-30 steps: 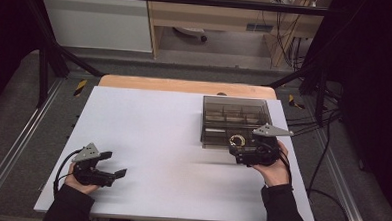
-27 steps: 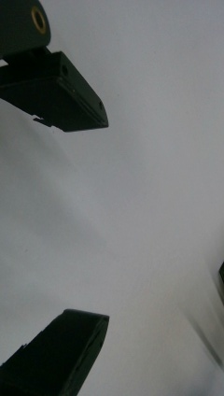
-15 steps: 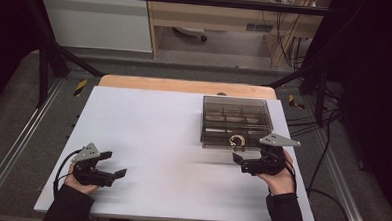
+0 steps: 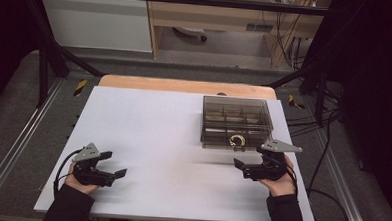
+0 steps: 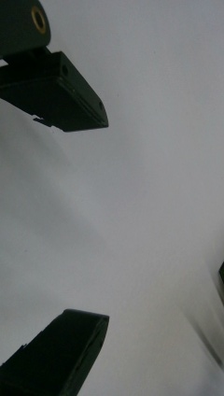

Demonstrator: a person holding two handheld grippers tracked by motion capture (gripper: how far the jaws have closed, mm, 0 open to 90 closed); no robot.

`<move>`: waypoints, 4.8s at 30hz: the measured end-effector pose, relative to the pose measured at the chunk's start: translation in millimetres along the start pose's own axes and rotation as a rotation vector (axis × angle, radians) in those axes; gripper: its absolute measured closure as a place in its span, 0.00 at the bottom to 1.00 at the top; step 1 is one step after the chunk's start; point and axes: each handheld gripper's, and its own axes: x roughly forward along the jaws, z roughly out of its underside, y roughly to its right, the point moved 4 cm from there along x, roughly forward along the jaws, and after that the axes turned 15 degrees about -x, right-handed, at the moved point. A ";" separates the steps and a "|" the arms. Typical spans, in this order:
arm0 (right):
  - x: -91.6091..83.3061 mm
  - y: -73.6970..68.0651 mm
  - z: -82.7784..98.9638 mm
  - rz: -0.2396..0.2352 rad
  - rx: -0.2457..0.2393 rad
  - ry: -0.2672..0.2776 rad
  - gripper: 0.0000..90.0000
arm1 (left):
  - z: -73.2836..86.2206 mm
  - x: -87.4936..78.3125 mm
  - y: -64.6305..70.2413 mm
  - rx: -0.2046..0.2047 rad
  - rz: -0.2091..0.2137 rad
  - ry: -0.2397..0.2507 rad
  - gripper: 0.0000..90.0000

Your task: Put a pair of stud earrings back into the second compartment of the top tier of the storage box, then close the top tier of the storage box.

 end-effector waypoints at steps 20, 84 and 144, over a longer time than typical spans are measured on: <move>-2.2 1.1 11.6 -0.007 0.008 0.008 0.13 | 0.1 0.4 1.1 0.001 -0.002 -0.002 0.06; 3.1 11.0 18.8 0.066 -0.005 -0.036 0.97 | 0.0 0.7 0.8 0.000 0.003 -0.002 0.06; 19.8 23.8 8.7 0.121 0.015 -0.021 1.00 | -0.5 0.0 0.4 -0.001 0.000 0.001 0.06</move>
